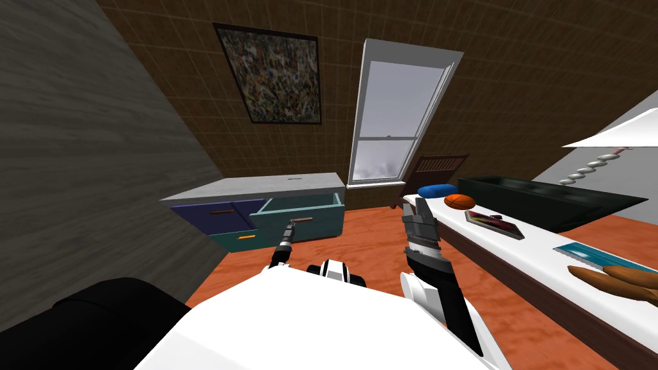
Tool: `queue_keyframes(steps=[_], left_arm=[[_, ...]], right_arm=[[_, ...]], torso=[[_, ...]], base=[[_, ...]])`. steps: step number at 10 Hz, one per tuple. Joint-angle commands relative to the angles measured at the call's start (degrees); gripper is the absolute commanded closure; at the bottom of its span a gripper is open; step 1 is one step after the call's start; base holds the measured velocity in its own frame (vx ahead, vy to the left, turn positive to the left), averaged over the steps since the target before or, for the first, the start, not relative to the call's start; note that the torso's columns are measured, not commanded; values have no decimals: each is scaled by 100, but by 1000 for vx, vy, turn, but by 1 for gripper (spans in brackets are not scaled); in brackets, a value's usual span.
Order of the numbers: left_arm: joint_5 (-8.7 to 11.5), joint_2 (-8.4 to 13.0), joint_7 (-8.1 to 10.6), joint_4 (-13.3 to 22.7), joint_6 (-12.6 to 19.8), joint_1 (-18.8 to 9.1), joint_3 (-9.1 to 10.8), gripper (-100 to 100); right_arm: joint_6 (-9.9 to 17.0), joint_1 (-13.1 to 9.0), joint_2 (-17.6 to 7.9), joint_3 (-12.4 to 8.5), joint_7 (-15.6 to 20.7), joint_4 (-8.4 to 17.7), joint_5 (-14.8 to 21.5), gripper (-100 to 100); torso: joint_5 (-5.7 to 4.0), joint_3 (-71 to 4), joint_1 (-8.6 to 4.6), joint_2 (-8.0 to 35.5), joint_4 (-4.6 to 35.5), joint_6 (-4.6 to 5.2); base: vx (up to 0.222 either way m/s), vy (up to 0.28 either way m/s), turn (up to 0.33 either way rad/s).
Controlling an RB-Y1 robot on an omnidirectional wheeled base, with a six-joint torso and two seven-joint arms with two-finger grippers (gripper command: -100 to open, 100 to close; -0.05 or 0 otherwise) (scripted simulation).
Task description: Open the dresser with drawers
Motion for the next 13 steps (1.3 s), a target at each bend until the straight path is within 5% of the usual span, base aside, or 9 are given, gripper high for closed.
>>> queue_keyframes(steps=[1, 9, 10, 11, 13], left_arm=[[21, 64, 43, -384, 405, -13, 31, -100], [69, 214, 142, -1280, 1349, -42, 102, -100], [66, 197, 134, -1131, 1260, -33, 91, -100], [68, 200, 139, -1136, 1295, -31, 92, 0], [68, 194, 140, -1117, 1307, -15, 87, 0]], right_arm=[[0, 1, 0, 0, 0, 0, 0, 0], [0, 1, 0, 0, 0, 0, 0, 0], [0, 1, 0, 0, 0, 0, 0, 0], [0, 1, 0, 0, 0, 0, 0, 0], [0, 1, 0, -1, 0, 0, 0, 0]], torso=[[-1, -8, -1, -7, -2, 0], [-12, 20, -21, 41, 18, -2], [-21, 25, -28, 51, 28, -4], [-15, 26, -25, 49, 22, -3], [-8, 18, -15, 34, 13, 0]], base=[[-38, -24, -1], [-21, -15, -2], [-8, -6, 0], [0, 0, 0], [0, 0, 0]])
